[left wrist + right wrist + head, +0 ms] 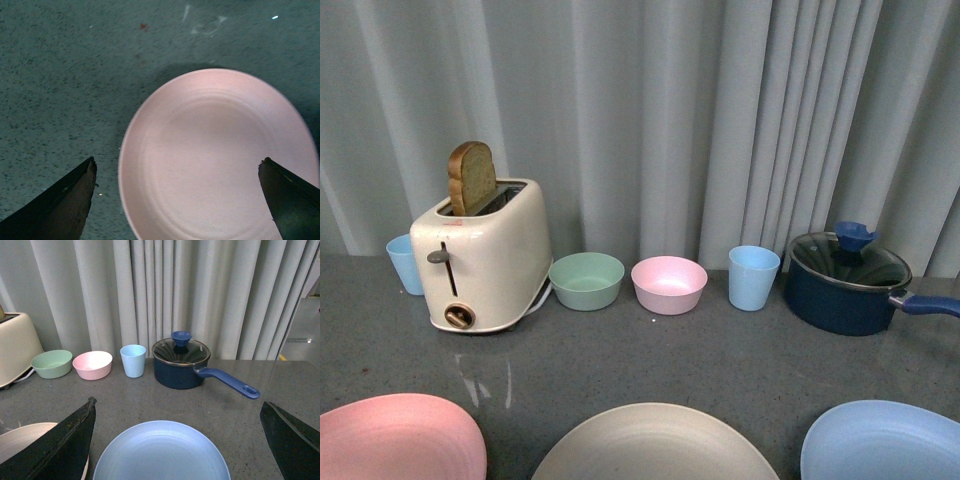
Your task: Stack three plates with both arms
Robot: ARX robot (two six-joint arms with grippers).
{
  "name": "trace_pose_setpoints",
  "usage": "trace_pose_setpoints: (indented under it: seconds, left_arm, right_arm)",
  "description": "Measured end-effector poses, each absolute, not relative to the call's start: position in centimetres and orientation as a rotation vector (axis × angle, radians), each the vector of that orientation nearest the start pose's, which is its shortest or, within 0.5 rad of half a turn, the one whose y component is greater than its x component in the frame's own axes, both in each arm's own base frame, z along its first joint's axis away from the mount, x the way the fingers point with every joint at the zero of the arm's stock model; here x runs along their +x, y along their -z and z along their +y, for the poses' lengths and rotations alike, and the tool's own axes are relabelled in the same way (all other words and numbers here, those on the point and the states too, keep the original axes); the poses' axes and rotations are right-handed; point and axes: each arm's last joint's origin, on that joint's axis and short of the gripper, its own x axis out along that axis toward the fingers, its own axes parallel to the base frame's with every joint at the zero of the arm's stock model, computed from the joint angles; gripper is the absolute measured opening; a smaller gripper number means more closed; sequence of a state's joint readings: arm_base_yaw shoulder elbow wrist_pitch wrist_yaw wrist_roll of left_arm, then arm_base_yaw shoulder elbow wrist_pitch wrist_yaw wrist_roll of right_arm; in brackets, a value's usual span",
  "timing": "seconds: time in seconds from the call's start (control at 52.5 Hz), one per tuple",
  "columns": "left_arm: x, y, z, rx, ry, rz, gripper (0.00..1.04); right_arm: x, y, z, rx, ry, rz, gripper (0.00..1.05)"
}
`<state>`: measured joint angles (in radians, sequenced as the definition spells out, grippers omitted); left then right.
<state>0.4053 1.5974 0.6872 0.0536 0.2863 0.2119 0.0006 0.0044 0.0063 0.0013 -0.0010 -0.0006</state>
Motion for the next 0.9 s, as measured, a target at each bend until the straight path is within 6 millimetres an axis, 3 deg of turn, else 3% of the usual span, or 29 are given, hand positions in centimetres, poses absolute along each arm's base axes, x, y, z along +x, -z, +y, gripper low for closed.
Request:
trace_pose_setpoints:
  seconds: [0.229,0.514,0.895]
  left_arm:
    - [28.9,-11.9,13.0,-0.116,-0.030,0.940,0.98]
    - [30.5,-9.3,12.8,-0.100,-0.012,1.032,0.98]
    - [32.3,-8.6,12.9,-0.027,-0.020,1.069,0.98]
  right_arm:
    - [9.8,-16.5,0.0,-0.001,-0.002,-0.003,0.97]
    - [9.8,-16.5,0.0,-0.001,-0.002,-0.003,0.97]
    - [9.8,-16.5,0.0,-0.001,-0.002,-0.003,0.97]
